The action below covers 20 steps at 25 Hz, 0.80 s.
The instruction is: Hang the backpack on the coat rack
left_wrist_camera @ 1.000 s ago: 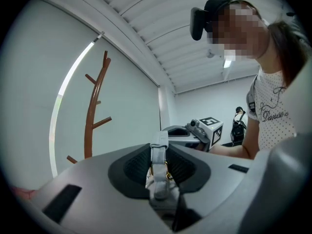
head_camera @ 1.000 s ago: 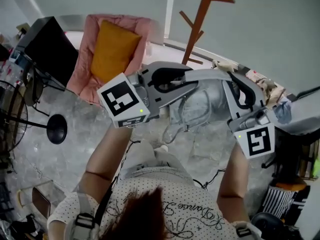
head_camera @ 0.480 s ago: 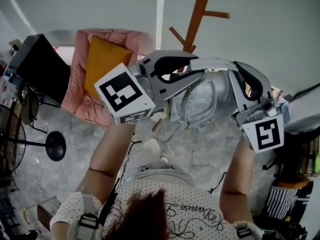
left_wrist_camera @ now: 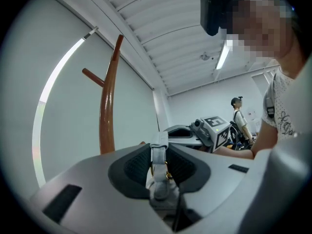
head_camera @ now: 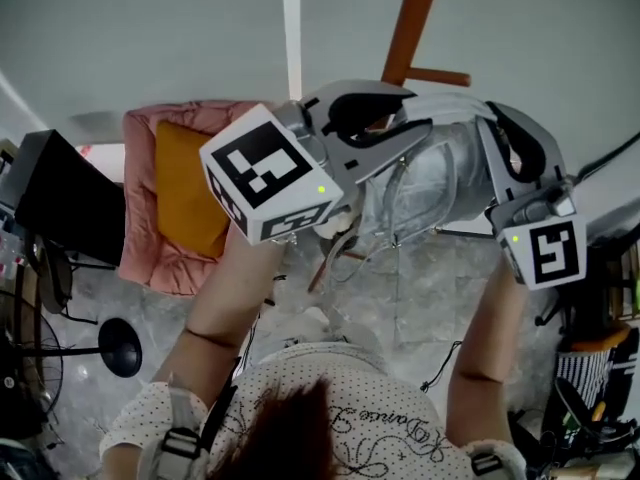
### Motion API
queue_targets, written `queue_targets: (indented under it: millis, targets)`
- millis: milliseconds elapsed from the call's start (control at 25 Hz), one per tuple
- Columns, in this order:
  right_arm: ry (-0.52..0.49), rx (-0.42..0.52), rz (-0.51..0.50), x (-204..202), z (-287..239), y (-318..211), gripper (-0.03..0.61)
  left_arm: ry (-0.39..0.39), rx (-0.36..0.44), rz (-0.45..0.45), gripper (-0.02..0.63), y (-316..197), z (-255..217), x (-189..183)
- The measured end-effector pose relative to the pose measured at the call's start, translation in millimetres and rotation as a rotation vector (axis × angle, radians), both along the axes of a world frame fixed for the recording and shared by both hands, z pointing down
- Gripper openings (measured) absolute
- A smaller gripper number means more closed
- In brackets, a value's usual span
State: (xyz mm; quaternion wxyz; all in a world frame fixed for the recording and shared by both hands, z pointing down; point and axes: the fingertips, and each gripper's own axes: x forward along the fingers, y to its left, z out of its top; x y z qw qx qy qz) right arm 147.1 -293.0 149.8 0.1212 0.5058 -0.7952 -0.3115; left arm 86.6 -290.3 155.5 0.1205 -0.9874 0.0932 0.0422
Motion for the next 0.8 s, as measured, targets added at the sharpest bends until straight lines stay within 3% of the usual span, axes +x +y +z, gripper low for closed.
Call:
queue_targets:
  millis: [360, 800]
  targets:
    - [0.043, -0.010, 0.027, 15.5, -4.0, -38.6, 0.044, -0.009, -0.025, -0.016, 0.094, -36.4, -5.0, 17.0]
    - [0.108, -0.068, -0.071, 16.3, 9.7, -80.3, 0.044, -0.020, -0.076, -0.051, 0.095, -66.2, 3.8, 20.7]
